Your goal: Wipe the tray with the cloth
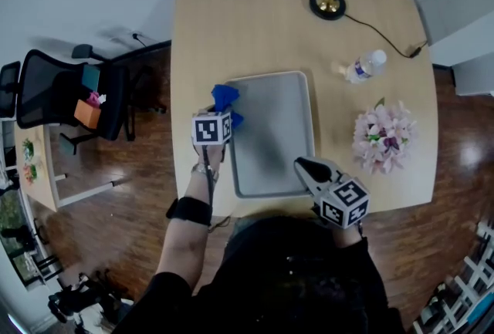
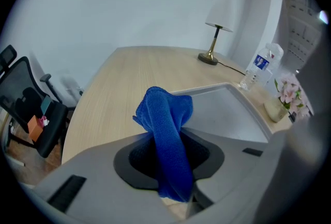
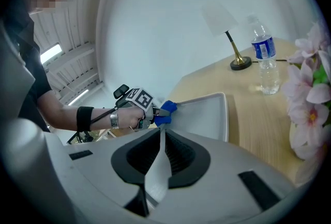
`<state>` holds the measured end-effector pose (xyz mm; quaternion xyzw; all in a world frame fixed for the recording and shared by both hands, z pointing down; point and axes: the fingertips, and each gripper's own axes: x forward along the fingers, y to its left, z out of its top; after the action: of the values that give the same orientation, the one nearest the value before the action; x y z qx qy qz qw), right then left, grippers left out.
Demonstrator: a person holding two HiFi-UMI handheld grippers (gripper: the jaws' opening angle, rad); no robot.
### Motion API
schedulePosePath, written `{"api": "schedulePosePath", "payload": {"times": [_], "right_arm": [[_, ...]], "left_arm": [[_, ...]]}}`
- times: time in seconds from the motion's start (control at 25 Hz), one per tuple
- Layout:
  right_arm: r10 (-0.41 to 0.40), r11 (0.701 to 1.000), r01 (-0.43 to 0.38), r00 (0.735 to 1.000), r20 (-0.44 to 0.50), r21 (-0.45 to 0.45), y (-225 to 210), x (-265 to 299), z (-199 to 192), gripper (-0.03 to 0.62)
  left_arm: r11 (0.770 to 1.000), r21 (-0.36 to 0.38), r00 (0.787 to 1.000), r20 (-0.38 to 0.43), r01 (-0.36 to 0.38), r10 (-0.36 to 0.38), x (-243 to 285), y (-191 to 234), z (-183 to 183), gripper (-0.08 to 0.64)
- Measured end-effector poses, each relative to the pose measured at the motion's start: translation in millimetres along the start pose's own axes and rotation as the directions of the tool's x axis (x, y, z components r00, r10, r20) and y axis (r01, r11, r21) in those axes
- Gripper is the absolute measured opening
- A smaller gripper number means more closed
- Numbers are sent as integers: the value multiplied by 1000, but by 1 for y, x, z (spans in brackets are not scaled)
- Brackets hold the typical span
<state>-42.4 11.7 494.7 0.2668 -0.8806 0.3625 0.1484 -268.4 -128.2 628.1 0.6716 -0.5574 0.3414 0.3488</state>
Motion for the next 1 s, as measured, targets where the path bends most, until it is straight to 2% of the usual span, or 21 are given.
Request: {"api": "schedulePosePath", "payload": {"times": [0.24, 1.0], "right_arm": [[18, 1000, -18, 1000, -13, -17, 14, -3, -12, 35], [23, 998, -24, 1000, -5, -53, 44, -19, -34, 35]], "left_arm": [[1000, -23, 1000, -8, 17, -17, -16, -13, -39, 117], [997, -46, 997, -39, 58, -60, -51, -40, -113, 117]]}}
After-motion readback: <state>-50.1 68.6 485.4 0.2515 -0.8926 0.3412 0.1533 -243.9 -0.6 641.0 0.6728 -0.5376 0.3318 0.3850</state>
